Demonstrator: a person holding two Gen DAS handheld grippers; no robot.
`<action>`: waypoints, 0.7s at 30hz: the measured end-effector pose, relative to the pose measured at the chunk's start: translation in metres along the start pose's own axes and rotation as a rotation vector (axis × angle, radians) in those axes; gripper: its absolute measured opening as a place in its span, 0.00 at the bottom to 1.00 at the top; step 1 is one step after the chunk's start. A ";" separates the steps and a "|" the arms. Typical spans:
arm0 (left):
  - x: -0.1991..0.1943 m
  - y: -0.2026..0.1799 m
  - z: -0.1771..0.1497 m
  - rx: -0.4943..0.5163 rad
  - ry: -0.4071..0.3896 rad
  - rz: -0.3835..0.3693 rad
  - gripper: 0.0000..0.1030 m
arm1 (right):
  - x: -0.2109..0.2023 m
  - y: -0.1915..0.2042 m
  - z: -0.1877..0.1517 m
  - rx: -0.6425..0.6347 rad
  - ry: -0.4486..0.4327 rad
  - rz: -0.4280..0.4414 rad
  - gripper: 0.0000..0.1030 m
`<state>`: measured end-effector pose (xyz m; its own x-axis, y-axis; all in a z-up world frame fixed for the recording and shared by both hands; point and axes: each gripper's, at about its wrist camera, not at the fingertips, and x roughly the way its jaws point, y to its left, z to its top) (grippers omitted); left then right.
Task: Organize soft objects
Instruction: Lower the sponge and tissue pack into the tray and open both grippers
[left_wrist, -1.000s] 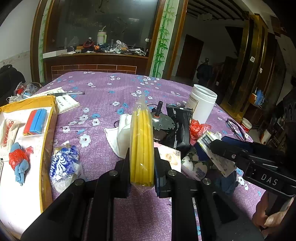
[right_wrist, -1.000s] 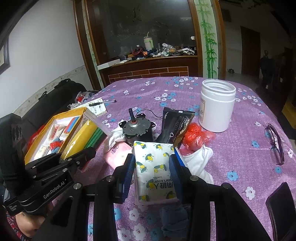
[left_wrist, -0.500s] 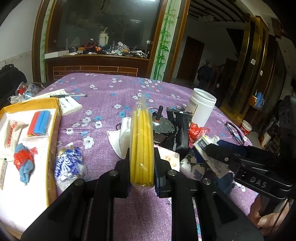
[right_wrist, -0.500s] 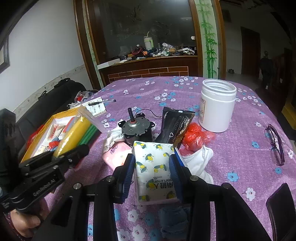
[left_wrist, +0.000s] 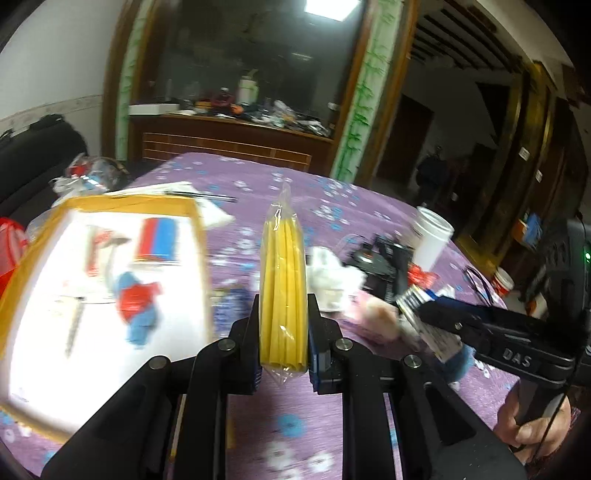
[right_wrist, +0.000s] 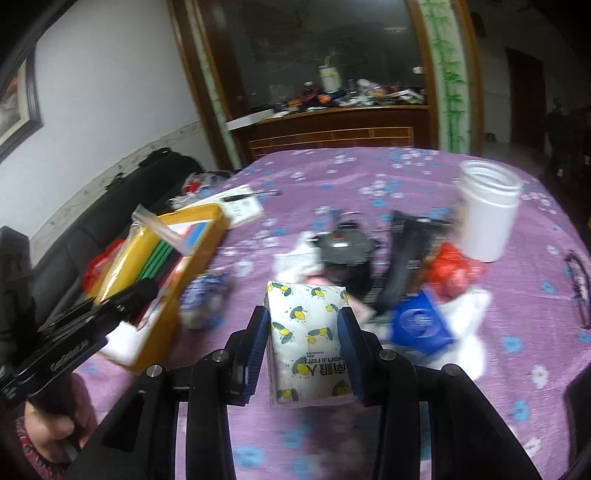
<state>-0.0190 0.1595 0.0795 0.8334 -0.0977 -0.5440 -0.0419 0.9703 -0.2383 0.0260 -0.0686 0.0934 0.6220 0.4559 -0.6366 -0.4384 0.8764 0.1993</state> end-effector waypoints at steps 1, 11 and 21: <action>-0.003 0.008 0.000 -0.012 -0.005 0.012 0.16 | 0.002 0.010 0.000 -0.007 0.008 0.019 0.39; -0.023 0.098 -0.017 -0.155 -0.001 0.132 0.16 | 0.036 0.130 0.003 -0.159 0.080 0.181 0.38; -0.018 0.134 -0.037 -0.221 0.060 0.152 0.16 | 0.091 0.189 -0.009 -0.219 0.163 0.201 0.38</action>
<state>-0.0597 0.2836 0.0278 0.7743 0.0256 -0.6323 -0.2885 0.9036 -0.3166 -0.0064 0.1371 0.0664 0.4048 0.5694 -0.7154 -0.6815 0.7095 0.1791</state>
